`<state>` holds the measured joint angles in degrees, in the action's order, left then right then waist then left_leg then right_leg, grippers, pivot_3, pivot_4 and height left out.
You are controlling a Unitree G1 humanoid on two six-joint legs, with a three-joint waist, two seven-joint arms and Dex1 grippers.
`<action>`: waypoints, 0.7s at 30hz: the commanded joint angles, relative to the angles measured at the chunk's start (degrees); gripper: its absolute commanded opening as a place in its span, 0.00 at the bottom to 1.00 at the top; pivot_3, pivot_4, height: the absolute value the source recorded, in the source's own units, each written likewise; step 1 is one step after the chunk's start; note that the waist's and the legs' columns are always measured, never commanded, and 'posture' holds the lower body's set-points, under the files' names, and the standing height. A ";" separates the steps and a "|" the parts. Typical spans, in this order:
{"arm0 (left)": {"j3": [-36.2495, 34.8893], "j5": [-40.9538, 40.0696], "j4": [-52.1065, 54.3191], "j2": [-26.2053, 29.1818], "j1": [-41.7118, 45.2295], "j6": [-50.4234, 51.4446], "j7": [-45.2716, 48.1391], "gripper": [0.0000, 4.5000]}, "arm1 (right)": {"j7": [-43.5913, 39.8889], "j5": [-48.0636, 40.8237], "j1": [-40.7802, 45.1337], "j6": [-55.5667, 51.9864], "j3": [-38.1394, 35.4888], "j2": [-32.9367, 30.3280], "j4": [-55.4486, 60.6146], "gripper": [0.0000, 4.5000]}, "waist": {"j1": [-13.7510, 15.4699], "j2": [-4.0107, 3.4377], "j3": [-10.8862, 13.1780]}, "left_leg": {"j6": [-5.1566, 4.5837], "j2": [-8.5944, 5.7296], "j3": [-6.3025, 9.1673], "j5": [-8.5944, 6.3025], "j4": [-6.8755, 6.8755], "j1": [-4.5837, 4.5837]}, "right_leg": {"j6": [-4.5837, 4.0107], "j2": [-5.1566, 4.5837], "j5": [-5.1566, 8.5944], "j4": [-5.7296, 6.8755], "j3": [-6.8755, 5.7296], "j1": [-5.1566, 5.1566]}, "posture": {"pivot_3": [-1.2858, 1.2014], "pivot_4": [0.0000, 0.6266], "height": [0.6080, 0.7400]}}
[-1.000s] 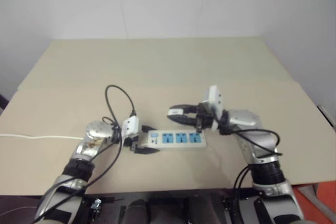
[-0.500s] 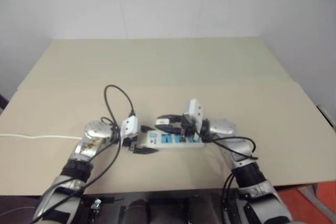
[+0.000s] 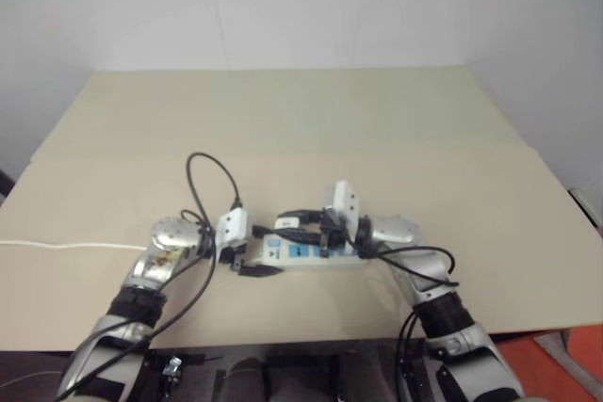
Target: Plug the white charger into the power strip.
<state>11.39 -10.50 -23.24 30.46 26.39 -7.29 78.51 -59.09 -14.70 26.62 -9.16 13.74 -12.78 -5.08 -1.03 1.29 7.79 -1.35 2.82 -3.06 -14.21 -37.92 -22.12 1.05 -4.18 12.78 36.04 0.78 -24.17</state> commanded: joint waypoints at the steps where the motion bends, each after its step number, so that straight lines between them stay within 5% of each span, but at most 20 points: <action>1: -0.29 0.39 0.78 1.43 -0.46 0.39 0.09 0.73 | 0.27 -0.43 0.30 1.20 -0.20 0.15 -0.18 0.25 | 0.00 0.00 0.00 | 0.00 0.00 0.00 0.00 0.00 0.00 | 0.00 0.00 0.00 0.00 0.00 0.00 | 0.52 0.24 1.00; 21: -0.28 0.23 0.53 1.44 -0.05 0.55 0.46 0.73 | 0.67 -1.33 1.60 1.85 -2.36 -2.03 -2.54 0.25 | 0.03 0.00 0.00 | 0.00 0.00 0.00 0.00 0.00 0.01 | 0.00 0.00 0.00 0.01 0.00 0.01 | 0.52 0.24 1.00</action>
<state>11.42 -10.51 -23.21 30.57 26.41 -7.20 78.65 -58.83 -15.96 27.15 -8.06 13.65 -13.37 -7.49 -1.00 1.29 7.79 -1.34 2.82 -3.07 -14.21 -37.92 -22.11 1.05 -4.18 12.78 36.04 0.78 -24.16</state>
